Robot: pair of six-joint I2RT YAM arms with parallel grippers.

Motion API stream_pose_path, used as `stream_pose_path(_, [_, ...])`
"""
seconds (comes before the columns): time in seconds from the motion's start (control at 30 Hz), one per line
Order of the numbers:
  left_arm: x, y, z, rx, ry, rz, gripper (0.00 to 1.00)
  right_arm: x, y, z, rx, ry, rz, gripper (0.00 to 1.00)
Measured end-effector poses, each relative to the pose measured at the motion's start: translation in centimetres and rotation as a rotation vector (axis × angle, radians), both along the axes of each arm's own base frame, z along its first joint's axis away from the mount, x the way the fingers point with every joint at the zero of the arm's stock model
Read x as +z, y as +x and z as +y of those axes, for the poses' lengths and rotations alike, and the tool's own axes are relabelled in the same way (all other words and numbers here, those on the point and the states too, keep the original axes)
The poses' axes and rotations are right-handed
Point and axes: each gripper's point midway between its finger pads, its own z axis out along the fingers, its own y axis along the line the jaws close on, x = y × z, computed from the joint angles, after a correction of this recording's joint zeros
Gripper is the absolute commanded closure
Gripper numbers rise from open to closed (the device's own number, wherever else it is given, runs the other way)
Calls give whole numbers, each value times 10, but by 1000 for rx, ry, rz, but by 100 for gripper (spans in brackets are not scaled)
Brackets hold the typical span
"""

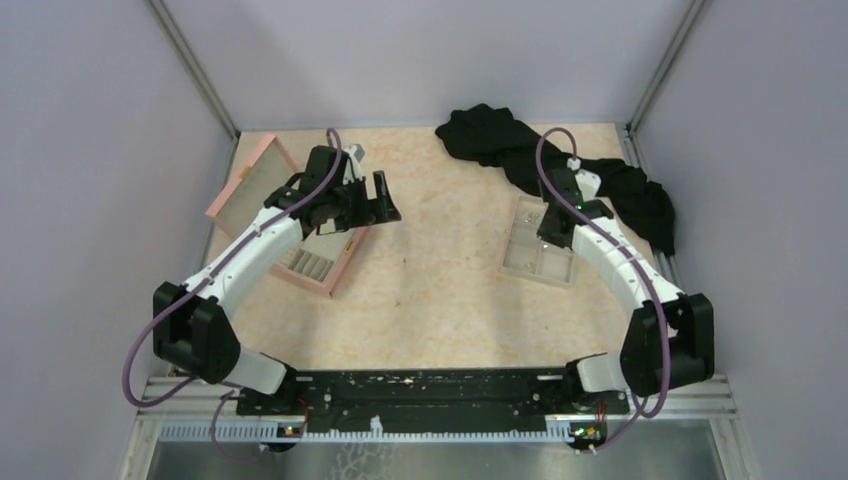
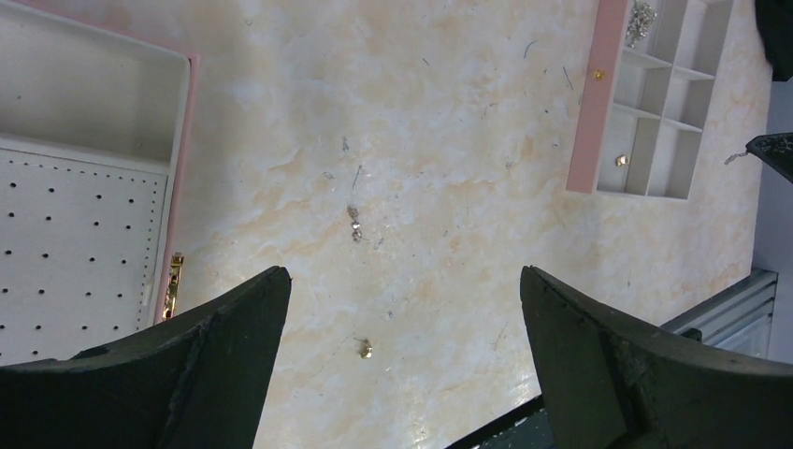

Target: Organize the mixed jewelry

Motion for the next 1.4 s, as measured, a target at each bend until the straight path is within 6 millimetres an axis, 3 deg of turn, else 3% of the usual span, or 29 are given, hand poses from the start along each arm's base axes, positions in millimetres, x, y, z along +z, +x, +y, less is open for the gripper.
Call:
stream_pose_path(0.13, [-2,2,-2,0,7,-1,2,-16,-8,-27,-62,-5,45,100])
stream_pose_path(0.3, [-5,7,-4,2,12,4,1,-26,-5,-45,-99,-8,62,100])
stream_pose_path(0.73, [-5,16,-19,-31,23,8,2,-71,20,-55,-124,-15,132,100])
stream_pose_path(0.8, [-7,14,-20,-34,26,13,2,-75,25,-55,-126,-15,137,92])
stream_pose_path(0.97, [-6,13,-21,-40,31,15,2,-75,34,-54,-123,-15,123,77])
stream_pose_path(1.27, [-6,13,-20,-37,37,15,2,-71,40,-53,-107,-12,105,78])
stream_pose_path(1.4, [-6,14,-19,-34,45,10,2,-67,41,-41,-60,30,96,76])
